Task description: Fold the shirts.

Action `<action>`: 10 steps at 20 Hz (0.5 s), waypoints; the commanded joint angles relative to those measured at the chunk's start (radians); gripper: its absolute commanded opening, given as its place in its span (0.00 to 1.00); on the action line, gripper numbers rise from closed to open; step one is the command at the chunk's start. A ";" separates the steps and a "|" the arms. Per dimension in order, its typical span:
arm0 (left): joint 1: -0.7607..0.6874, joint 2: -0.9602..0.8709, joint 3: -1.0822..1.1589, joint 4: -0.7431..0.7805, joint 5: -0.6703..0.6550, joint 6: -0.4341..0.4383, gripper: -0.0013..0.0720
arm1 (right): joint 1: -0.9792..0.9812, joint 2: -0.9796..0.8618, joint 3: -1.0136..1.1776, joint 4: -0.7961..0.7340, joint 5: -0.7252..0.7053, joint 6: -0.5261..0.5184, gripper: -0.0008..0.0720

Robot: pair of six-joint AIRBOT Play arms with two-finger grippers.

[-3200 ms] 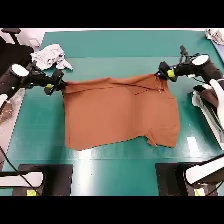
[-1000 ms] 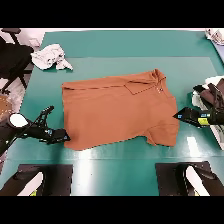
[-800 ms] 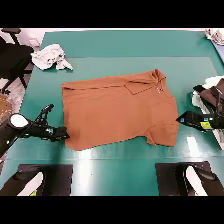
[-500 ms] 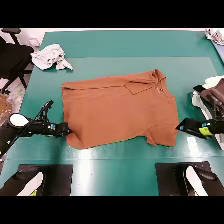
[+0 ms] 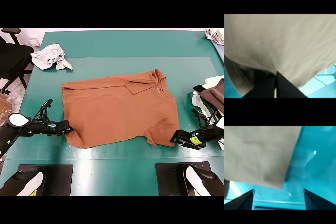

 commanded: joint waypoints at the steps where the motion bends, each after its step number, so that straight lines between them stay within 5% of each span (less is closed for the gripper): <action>1: 0.000 -0.001 0.003 -0.010 0.001 -0.022 0.05 | 0.002 -0.074 -0.006 0.097 -0.065 -0.006 0.95; 4: 0.000 0.000 0.019 -0.022 -0.002 -0.022 0.05 | 0.002 -0.148 -0.006 0.197 -0.113 -0.026 0.89; 6: 0.000 0.000 0.032 -0.035 -0.001 -0.035 0.05 | 0.002 -0.168 -0.006 0.273 -0.116 -0.061 0.54; 7: 0.000 0.000 0.042 -0.035 -0.002 -0.052 0.05 | 0.002 -0.161 -0.002 0.299 -0.110 -0.086 0.19; 8: 0.000 0.000 0.055 -0.035 -0.011 -0.061 0.05 | 0.002 -0.143 0.015 0.306 -0.092 -0.093 0.04; 10: 0.000 0.003 0.089 -0.035 -0.051 -0.102 0.05 | -0.003 -0.082 0.085 0.295 -0.027 -0.093 0.04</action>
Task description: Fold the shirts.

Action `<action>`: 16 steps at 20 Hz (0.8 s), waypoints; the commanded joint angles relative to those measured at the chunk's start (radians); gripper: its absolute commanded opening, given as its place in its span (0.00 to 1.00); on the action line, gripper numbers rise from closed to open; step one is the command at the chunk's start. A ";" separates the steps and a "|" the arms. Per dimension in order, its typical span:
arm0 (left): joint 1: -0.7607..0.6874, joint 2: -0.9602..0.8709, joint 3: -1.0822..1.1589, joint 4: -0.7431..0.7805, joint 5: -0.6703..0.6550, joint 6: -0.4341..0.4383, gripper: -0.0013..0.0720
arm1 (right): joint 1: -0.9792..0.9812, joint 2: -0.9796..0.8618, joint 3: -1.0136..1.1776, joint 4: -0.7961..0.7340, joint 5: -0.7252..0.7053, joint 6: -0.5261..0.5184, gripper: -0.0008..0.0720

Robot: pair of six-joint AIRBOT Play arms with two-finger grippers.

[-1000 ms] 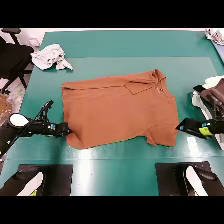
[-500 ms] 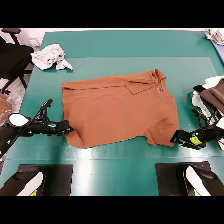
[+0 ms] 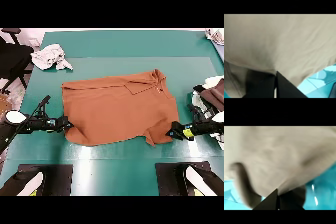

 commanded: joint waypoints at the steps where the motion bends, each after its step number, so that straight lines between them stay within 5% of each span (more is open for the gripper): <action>1: 0.000 0.004 0.056 -0.006 -0.066 -0.062 0.05 | -0.016 0.074 0.097 0.044 0.085 -0.023 0.04; 6: 0.000 0.004 0.185 0.013 -0.171 -0.199 0.05 | -0.050 0.181 0.299 0.045 0.143 0.045 0.03; 16: 0.000 0.123 0.351 0.125 -0.254 -0.430 0.05 | 0.043 0.050 0.612 0.016 0.215 0.055 0.03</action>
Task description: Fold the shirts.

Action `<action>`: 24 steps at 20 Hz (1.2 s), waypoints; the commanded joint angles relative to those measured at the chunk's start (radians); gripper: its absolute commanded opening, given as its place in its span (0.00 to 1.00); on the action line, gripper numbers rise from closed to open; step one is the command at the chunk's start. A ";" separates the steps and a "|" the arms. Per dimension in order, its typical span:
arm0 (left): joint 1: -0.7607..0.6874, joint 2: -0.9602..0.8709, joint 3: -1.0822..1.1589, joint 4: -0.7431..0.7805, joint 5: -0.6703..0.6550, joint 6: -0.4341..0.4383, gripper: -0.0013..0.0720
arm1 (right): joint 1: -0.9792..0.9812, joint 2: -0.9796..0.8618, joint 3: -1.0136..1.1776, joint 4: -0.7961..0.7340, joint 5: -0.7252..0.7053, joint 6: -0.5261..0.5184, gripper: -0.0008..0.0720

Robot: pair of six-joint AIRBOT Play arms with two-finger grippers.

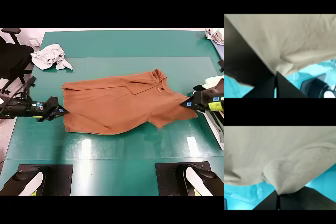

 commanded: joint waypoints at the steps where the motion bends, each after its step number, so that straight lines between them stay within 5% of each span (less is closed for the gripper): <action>1: 0.001 0.092 0.029 0.121 -0.028 -0.135 0.05 | -0.014 -0.045 0.079 -0.016 0.002 0.003 0.03; 16: 0.000 0.130 -0.124 0.164 -0.300 -0.061 0.06 | 0.055 0.014 -0.139 -0.097 -0.015 0.002 0.04; 18: 0.000 0.130 -0.143 0.160 -0.296 -0.043 0.82 | 0.055 0.037 -0.182 -0.098 -0.015 0.002 0.04; 19: 0.000 0.130 -0.144 0.151 -0.293 -0.027 0.99 | 0.055 0.045 -0.195 -0.099 -0.015 0.002 0.04; 24: 0.000 0.130 -0.144 0.121 -0.325 0.050 1.00 | 0.055 0.048 -0.201 -0.134 -0.011 0.003 0.04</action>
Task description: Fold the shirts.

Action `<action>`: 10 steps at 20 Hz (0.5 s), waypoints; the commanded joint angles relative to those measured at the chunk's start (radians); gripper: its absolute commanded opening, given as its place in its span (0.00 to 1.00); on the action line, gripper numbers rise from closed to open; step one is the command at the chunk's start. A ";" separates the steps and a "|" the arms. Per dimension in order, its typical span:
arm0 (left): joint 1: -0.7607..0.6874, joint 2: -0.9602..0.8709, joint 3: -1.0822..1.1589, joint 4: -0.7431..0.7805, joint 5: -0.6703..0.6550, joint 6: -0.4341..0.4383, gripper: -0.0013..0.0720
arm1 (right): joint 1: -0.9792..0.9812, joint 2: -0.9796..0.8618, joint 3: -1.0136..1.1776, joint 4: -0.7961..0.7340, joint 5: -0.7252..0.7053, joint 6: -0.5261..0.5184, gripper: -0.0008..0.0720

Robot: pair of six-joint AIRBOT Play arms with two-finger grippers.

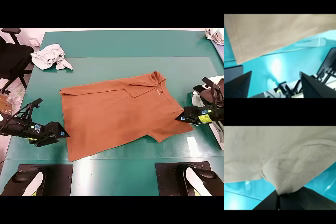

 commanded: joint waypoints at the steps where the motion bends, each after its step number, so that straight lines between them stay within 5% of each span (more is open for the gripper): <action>1: 0.000 0.001 -0.006 0.026 -0.059 0.063 1.00 | 0.001 0.006 -0.012 -0.023 0.002 0.001 0.04; 5: 0.000 0.001 -0.119 0.108 -0.089 0.078 1.00 | 0.001 0.006 -0.012 -0.034 0.000 0.001 0.04; 10: 0.000 0.000 -0.290 0.098 0.100 0.109 1.00 | 0.001 0.006 -0.012 -0.034 0.000 0.000 0.04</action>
